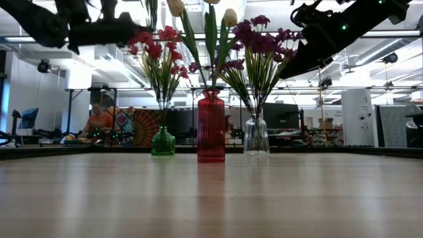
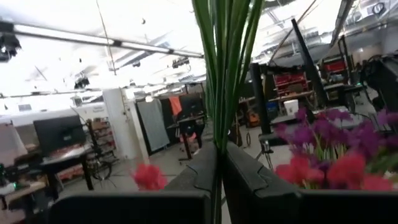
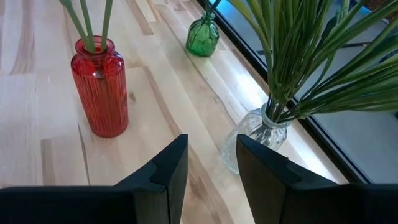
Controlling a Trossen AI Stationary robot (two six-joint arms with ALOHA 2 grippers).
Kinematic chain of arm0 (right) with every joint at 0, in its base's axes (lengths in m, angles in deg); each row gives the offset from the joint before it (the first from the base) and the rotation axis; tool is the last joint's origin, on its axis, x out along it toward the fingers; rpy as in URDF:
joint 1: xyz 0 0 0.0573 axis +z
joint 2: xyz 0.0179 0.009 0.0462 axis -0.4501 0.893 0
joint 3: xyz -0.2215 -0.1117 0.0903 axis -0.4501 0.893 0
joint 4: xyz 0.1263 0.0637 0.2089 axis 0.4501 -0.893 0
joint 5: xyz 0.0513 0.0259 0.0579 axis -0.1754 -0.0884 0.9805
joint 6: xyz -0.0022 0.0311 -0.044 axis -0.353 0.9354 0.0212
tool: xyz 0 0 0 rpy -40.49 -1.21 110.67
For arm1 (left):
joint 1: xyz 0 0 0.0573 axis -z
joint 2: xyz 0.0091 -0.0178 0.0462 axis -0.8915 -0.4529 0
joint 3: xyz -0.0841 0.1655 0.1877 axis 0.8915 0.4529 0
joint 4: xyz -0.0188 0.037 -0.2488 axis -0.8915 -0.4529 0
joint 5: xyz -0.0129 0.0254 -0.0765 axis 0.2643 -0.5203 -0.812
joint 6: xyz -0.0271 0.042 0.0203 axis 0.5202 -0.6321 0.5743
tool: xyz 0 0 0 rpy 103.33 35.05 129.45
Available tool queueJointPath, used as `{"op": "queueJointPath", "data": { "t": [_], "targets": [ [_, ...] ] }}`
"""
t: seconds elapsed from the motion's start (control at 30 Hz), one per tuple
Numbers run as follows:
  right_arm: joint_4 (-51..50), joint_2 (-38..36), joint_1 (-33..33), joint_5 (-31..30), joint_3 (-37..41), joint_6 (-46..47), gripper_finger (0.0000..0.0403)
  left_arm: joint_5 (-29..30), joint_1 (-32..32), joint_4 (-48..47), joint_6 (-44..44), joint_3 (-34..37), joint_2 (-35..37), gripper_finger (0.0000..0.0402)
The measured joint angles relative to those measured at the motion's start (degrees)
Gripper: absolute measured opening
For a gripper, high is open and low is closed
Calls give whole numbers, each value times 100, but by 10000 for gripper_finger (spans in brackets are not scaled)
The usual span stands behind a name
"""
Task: Sort flowers into vase by color
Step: Put the red flowers into the green vase
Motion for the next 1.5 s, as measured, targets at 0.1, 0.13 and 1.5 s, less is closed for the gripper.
{"op": "queueJointPath", "data": {
  "t": [0.1, 0.13, 1.5],
  "targets": [
    [0, 0, 0, 0, 0, 0, 128, 136, -33, 199, 13, 240, -181, 0],
    [0, 0, 0, 0, 0, 4, 128, 243, -54, 314, 16, 318, -240, 0],
    [169, 0, 1, -2, 0, 293, 128, 17, -140, 681, 239, 1262, 443, 0]
  ]
}}
